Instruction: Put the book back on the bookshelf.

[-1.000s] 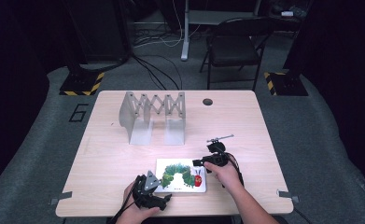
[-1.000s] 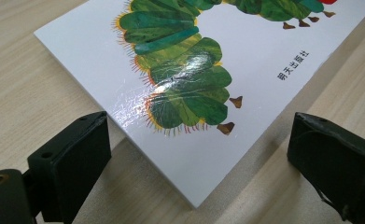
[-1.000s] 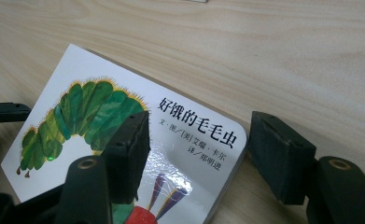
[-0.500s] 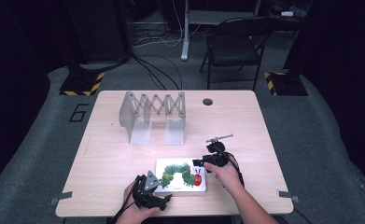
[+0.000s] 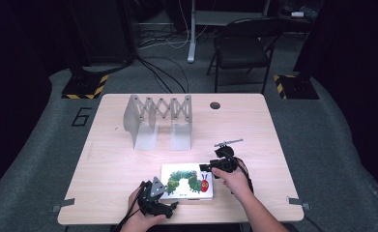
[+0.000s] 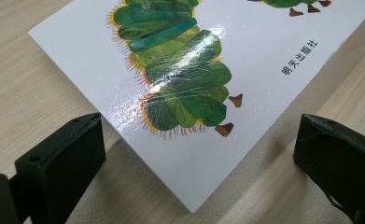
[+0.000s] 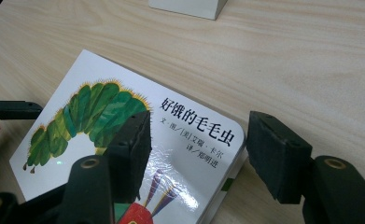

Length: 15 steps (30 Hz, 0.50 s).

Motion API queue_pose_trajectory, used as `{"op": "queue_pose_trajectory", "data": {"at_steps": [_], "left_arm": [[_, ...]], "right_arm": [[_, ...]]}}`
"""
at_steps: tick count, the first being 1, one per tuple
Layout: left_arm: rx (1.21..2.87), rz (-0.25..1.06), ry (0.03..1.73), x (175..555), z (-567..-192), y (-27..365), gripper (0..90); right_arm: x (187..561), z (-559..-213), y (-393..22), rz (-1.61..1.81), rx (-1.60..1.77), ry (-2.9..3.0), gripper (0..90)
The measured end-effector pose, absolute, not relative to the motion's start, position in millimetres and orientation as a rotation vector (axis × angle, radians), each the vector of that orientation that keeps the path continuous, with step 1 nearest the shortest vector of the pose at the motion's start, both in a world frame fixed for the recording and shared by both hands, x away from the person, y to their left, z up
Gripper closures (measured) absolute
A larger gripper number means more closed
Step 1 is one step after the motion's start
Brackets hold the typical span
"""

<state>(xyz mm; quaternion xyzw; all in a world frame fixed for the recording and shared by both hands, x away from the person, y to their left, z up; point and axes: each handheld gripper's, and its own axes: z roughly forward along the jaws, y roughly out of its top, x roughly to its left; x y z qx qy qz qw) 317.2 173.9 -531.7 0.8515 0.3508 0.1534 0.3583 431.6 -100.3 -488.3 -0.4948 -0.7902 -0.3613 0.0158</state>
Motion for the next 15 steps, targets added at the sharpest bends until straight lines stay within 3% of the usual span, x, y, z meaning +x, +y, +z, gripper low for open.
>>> {"op": "queue_pose_trajectory", "data": {"at_steps": [15], "left_arm": [[2.204,0.389,0.906,317.5,-531.3,173.7,1.1]], "right_arm": [[431.2,-487.8,-99.0,-1.115,-1.526,-2.49,40.8]]}}
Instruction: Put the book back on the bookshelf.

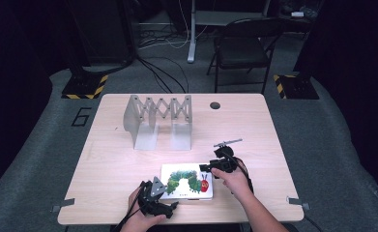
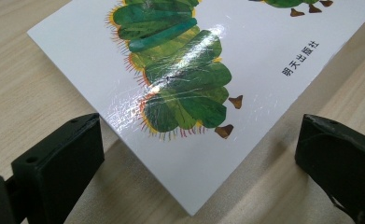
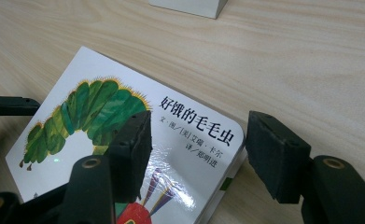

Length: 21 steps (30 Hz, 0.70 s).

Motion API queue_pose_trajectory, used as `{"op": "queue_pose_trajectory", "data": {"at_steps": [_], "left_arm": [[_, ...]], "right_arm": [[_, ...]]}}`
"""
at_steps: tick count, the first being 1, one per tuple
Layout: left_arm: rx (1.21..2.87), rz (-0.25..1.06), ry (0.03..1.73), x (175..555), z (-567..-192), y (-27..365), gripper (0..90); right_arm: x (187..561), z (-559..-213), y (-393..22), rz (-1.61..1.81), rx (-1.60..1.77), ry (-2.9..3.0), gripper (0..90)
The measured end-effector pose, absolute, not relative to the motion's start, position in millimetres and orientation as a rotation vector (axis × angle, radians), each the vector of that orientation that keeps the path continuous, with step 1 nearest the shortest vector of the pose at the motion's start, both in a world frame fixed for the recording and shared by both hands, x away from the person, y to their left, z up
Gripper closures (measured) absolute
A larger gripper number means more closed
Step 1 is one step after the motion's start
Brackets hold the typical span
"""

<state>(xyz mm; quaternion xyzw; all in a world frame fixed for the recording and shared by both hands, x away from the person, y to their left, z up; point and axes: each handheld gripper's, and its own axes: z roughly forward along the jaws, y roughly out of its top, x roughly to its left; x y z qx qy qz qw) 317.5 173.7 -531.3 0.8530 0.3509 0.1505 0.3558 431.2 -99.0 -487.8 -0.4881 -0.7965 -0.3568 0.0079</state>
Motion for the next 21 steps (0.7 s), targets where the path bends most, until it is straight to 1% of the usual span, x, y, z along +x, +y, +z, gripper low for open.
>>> {"op": "queue_pose_trajectory", "data": {"at_steps": [6,9,17,21], "left_arm": [[2.208,0.404,0.915,318,-531,174,0.4],[2.218,0.391,0.912,319,-530,174,0.4],[2.192,0.411,0.934,319,-532,173,0.1],[2.202,0.394,0.937,319,-531,173,0.1]], "right_arm": [[429,-485,-100,-1.147,-1.518,-2.472,40.9],[429,-483,-101,-1.16,-1.517,-2.457,40.9],[426,-478,-102,-1.2,-1.506,-2.454,40.9],[425,-475,-102,-1.217,-1.502,-2.449,40.8]]}}
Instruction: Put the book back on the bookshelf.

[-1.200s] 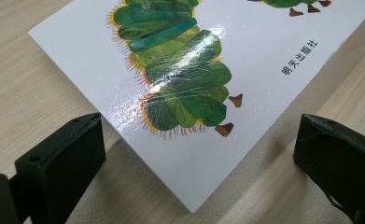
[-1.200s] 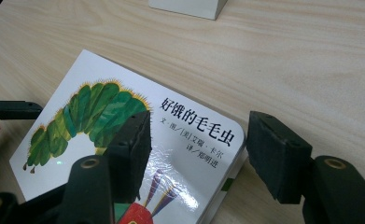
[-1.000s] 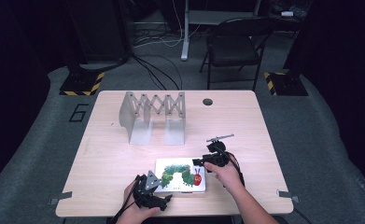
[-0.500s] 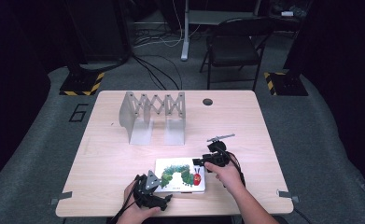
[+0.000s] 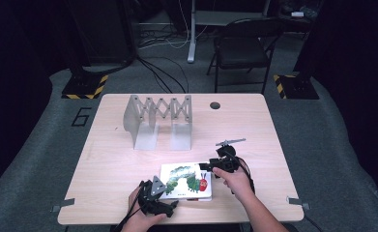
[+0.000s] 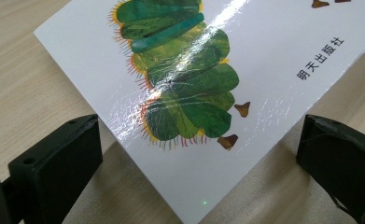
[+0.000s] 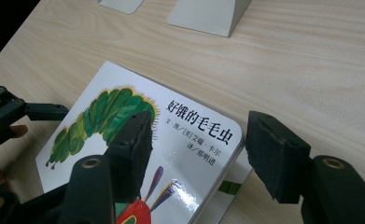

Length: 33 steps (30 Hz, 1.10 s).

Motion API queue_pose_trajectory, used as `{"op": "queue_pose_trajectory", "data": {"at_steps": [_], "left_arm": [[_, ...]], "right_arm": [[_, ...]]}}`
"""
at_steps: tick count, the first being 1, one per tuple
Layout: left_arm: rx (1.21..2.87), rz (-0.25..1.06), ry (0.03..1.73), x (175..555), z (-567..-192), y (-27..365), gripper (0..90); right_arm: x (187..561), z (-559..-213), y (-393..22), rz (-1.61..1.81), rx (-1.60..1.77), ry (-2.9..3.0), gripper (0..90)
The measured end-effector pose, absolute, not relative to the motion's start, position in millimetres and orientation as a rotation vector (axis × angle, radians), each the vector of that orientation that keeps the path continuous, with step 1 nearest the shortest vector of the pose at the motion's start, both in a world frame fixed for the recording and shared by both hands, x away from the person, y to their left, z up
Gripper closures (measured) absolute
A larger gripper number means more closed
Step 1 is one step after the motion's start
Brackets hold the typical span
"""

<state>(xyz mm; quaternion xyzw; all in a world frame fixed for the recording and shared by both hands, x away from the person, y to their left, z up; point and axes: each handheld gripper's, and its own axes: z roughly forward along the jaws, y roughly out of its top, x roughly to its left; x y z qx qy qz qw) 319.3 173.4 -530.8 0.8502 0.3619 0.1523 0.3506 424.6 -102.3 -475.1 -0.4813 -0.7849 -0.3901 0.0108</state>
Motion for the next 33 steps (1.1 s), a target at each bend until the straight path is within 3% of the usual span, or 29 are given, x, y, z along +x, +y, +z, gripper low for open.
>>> {"op": "queue_pose_trajectory", "data": {"at_steps": [22,33], "left_arm": [[2.202,0.445,0.972,320.1,-529.5,174.6,0.3],[2.215,0.559,0.897,314.2,-527.3,169.0,4.7]], "right_arm": [[418.7,-467.9,-98.6,-1.244,-1.489,-2.427,41.1],[421.2,-470.0,-99.4,-1.253,-1.489,-2.41,41.5]]}}
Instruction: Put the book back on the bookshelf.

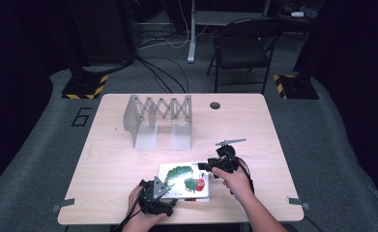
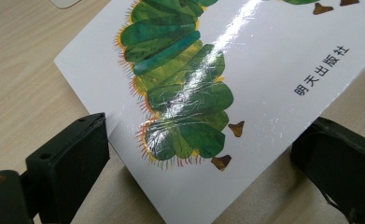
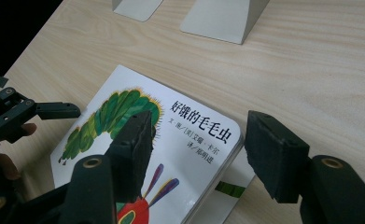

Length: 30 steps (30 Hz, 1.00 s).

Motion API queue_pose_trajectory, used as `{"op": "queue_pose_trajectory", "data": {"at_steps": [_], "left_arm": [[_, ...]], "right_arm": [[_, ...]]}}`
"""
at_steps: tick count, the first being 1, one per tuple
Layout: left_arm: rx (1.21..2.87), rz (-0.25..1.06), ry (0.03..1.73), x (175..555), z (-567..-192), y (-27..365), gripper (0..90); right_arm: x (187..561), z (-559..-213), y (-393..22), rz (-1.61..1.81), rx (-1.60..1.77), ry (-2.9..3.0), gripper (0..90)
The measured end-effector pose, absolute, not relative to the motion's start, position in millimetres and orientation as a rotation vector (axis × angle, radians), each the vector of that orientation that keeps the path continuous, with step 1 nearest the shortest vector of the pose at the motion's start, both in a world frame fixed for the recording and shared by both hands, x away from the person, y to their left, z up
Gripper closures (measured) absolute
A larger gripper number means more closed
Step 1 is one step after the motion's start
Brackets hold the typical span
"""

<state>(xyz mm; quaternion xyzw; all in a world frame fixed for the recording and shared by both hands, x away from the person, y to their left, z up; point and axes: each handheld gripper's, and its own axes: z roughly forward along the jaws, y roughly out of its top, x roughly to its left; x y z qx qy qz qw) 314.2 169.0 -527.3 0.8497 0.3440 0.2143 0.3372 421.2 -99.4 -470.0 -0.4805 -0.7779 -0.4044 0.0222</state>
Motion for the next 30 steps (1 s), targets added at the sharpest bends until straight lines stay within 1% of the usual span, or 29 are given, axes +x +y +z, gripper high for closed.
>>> {"op": "queue_pose_trajectory", "data": {"at_steps": [3,4,8,11,12,13,16,19,25,30], "left_arm": [[2.217,0.58,0.874,312.4,-526.8,167.7,5.7],[2.223,0.569,0.867,312.2,-526.2,168.0,6.1],[2.23,0.607,0.84,310.1,-525.7,166.5,7.4],[2.253,0.664,0.755,304.7,-524.1,162.7,15.2],[2.253,0.664,0.755,304.7,-524.1,162.7,17.3],[2.261,0.673,0.719,303.8,-524.0,161.0,18.2],[2.251,0.656,0.732,304.1,-524.5,161.6,18.0],[2.241,0.671,0.736,304.0,-525.3,162.0,18.1],[2.232,0.656,0.738,303.7,-525.9,162.2,18.2],[2.224,0.66,0.743,303.6,-526.4,161.2,18.1]], "right_arm": [[421.6,-470.3,-99.5,-1.25,-1.49,-2.41,41.5],[421.7,-470.5,-99.5,-1.25,-1.49,-2.41,41.5],[422.1,-470.9,-99.5,-1.246,-1.485,-2.415,41.5],[422.3,-471.1,-99.2,-1.249,-1.489,-2.413,41.5],[422.3,-471.1,-99.2,-1.249,-1.489,-2.413,41.5],[422.7,-471.9,-99.3,-1.242,-1.484,-2.424,41.5],[422.9,-472.9,-98.4,-1.232,-1.495,-2.409,41.5],[424.3,-474.1,-99.7,-1.243,-1.478,-2.424,41.5],[426.0,-476.7,-100.0,-1.237,-1.478,-2.418,41.0],[428.3,-477.2,-100.8,-1.22,-1.486,-2.443,38.9]]}}
